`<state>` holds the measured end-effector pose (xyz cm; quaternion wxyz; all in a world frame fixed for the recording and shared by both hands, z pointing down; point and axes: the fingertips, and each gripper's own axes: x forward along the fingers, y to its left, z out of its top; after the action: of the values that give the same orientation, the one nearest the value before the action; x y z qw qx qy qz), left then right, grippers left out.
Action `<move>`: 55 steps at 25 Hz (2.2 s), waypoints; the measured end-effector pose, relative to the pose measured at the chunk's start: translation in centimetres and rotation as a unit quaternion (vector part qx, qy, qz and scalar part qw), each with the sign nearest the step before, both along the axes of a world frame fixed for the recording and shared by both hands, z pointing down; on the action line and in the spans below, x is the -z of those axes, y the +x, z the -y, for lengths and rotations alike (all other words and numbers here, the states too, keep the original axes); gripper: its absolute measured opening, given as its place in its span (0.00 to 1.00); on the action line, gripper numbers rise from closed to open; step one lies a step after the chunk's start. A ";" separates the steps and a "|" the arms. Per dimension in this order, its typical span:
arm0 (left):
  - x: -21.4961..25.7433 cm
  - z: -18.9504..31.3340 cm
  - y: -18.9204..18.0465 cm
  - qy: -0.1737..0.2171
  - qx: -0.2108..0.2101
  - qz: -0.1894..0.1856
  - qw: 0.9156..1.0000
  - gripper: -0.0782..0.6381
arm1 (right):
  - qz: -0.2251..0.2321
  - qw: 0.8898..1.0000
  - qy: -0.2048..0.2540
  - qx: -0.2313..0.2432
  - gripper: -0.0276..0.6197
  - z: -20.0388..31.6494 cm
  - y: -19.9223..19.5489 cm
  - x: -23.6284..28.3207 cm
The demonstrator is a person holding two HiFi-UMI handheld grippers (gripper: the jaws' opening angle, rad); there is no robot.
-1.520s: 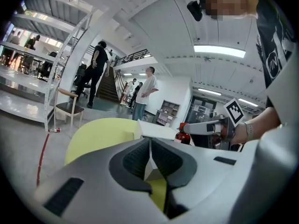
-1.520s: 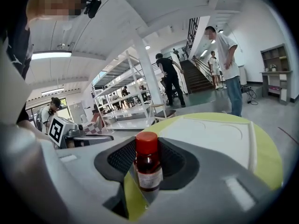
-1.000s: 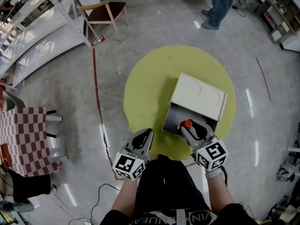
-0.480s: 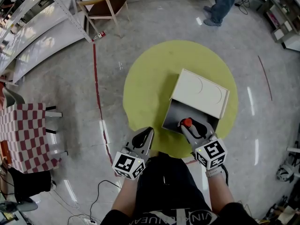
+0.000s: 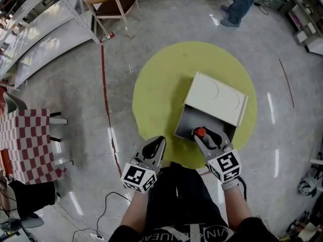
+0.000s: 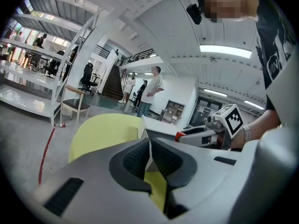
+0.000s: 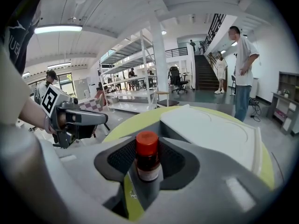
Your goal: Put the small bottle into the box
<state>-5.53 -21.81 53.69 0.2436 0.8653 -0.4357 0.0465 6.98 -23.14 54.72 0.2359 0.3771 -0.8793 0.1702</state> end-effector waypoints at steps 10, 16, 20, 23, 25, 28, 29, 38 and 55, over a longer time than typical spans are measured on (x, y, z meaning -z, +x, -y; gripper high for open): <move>0.2 -0.6 0.1 0.002 0.000 -0.001 1.000 0.14 | 0.006 1.000 -0.002 0.008 0.27 -0.6 -0.4 -0.1; 0.1 -1.1 0.1 0.000 -0.002 -0.003 1.000 0.14 | 0.010 1.000 -0.006 0.018 0.27 -1.4 -1.1 -0.2; 0.1 -1.2 0.1 -0.002 -0.005 -0.004 1.000 0.14 | 0.018 1.000 -0.005 0.009 0.27 -1.3 -1.1 0.1; 0.2 -1.2 0.2 -0.003 -0.008 -0.005 1.000 0.14 | 0.024 1.000 0.001 0.004 0.28 -1.2 -0.9 0.6; 0.3 -1.1 0.4 -0.001 -0.011 -0.006 1.000 0.14 | 0.030 1.000 0.006 0.001 0.28 -1.1 -0.8 1.1; 0.7 -0.9 0.7 0.003 -0.016 -0.006 1.000 0.14 | 0.037 0.999 0.011 -0.002 0.28 -1.0 -0.7 1.7; 0.8 -0.9 0.7 0.004 -0.018 -0.006 1.000 0.14 | 0.039 0.999 0.012 -0.002 0.28 -1.0 -0.7 1.8; 1.9 -0.5 1.5 0.017 -0.032 -0.004 0.999 0.14 | 0.070 0.997 0.029 -0.017 0.28 -1.2 -0.1 3.8; 4.3 0.3 2.1 0.041 -0.042 -0.004 0.998 0.14 | 0.082 0.994 0.054 -0.058 0.12 -1.2 1.7 6.7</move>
<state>-3.47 -22.14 49.43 0.2072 0.8922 -0.3998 0.0350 8.72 -21.98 48.04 0.1324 0.4246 -0.8802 0.1657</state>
